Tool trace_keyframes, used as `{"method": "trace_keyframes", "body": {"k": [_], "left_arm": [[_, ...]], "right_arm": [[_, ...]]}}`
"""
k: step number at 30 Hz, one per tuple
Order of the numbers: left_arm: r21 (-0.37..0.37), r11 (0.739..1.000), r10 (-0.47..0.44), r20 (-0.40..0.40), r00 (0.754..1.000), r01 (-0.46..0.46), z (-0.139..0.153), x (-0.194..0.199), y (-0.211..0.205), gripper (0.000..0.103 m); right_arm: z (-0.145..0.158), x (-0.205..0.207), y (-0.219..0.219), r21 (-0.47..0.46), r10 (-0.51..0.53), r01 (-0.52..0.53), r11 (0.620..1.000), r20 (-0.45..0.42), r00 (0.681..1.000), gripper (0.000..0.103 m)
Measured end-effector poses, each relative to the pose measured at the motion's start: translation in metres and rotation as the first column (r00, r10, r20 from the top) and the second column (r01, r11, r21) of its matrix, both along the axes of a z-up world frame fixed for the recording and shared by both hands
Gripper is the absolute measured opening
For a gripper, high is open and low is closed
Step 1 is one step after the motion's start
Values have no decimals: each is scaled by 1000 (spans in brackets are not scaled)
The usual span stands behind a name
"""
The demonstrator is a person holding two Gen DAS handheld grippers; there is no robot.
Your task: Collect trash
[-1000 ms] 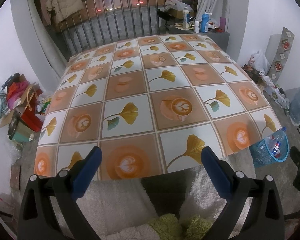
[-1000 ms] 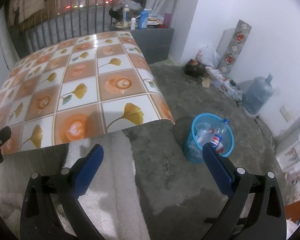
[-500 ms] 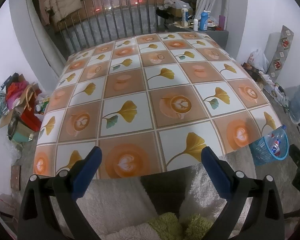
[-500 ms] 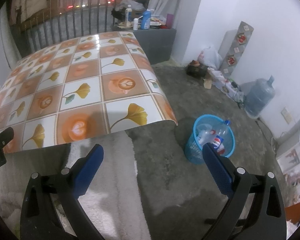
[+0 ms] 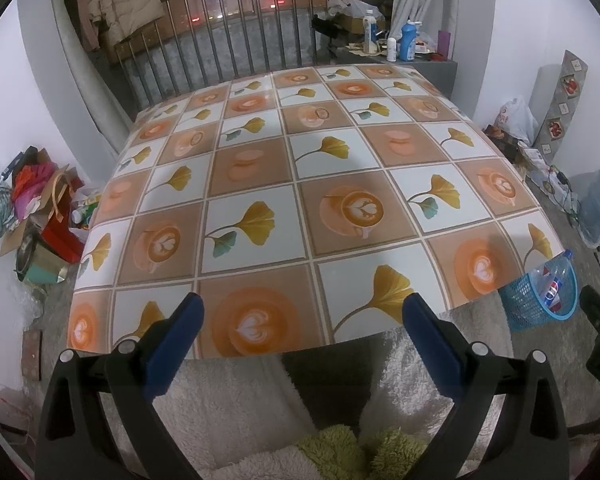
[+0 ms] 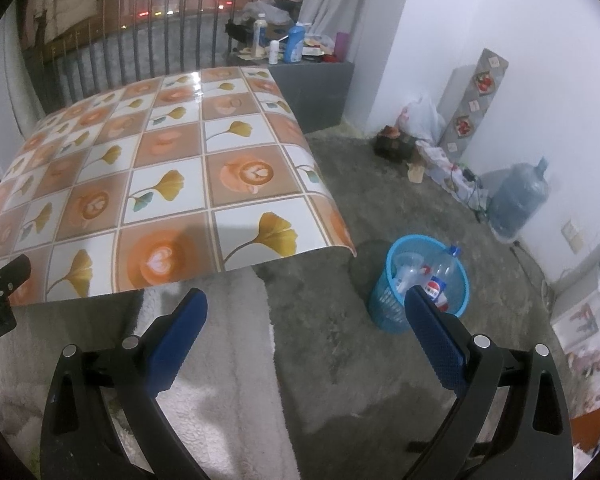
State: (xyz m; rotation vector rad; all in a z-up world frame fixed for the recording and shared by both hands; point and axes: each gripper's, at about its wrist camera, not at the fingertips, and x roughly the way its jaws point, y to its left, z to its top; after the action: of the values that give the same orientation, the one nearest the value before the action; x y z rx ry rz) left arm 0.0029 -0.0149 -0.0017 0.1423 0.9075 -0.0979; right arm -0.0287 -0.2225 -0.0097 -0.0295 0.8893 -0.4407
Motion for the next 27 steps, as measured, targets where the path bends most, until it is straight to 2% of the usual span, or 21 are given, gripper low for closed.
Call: {"method": "trace_keyframes", "body": {"k": [27], "left_arm": [[0, 1000, -1, -3, 1000, 1, -1, 0, 1, 97]], "right_arm": [[0, 3, 3, -2, 3, -3, 1000, 2, 1000, 95]]}}
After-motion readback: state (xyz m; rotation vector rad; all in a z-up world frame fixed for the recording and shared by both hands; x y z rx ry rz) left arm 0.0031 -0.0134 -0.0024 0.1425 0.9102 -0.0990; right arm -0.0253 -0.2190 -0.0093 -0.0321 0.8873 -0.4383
